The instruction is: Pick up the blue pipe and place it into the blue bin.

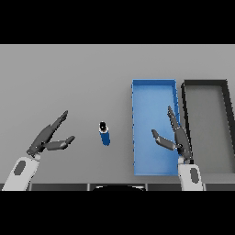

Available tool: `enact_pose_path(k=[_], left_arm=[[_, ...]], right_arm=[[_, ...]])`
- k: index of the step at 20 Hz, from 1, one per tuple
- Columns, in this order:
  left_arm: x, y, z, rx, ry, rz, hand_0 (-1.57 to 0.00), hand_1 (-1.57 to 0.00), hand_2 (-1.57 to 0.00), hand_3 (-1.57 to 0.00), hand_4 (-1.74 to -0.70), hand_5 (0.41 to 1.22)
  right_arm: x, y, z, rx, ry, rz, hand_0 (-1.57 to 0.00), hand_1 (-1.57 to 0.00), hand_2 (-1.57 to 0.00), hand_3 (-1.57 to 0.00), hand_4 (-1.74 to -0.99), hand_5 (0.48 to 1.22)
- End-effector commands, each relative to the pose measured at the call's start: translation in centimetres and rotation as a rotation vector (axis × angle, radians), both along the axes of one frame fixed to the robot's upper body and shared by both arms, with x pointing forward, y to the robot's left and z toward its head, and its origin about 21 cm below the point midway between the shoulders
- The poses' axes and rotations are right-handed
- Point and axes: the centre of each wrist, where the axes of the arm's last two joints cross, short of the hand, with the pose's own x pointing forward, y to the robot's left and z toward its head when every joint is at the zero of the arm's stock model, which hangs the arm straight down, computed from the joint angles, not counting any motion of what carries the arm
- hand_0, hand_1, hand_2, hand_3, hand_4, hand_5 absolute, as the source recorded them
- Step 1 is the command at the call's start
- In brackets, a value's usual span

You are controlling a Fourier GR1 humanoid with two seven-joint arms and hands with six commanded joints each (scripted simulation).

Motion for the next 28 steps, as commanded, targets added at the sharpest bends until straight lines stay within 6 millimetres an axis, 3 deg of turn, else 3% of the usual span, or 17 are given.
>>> enact_pose_path(k=[1,4,11,22,26,28], left_arm=[[0.1,0.0,0.4,0.016,0.028,-0.017,0.0,0.0,0.0,0.0,-1.04,0.548],[-0.6,-1.8,0.8,0.033,0.079,-0.099,0.0,0.0,0.0,0.0,-1.06,0.498],[-1.0,-6.6,-1.1,0.036,0.121,-0.237,0.0,0.0,0.0,0.0,-1.11,0.447],[1.6,-12.6,-4.5,0.006,0.163,-0.289,0.0,0.0,0.0,0.0,-1.1,0.441],[2.9,-14.3,-4.5,-0.06,0.118,-0.316,0.0,0.0,0.0,0.0,-1.09,0.477],[3.0,-15.1,-4.9,-0.117,0.128,-0.311,0.0,-0.03,-0.11,-0.1,-1.14,0.55]], right_arm=[[0.0,-0.1,-0.2,-0.008,-0.006,0.007,0.0,0.0,0.0,0.0,-1.223,0.601],[-0.1,0.1,-0.4,0.0,-0.004,0.006,0.0,0.0,0.0,0.0,-1.233,0.604],[-0.2,0.0,-0.2,0.019,-0.013,0.005,0.0,0.0,0.0,0.0,-1.263,0.617],[-1.1,-0.2,-0.7,0.027,0.003,-0.008,0.0,0.0,0.0,0.0,-1.266,0.598],[-1.3,-0.5,-0.7,0.027,0.006,-0.007,0.0,0.0,0.0,0.0,-1.264,0.598],[-0.9,-0.3,-0.7,0.026,0.013,-0.013,0.0,0.0,0.0,0.0,-1.266,0.601]])
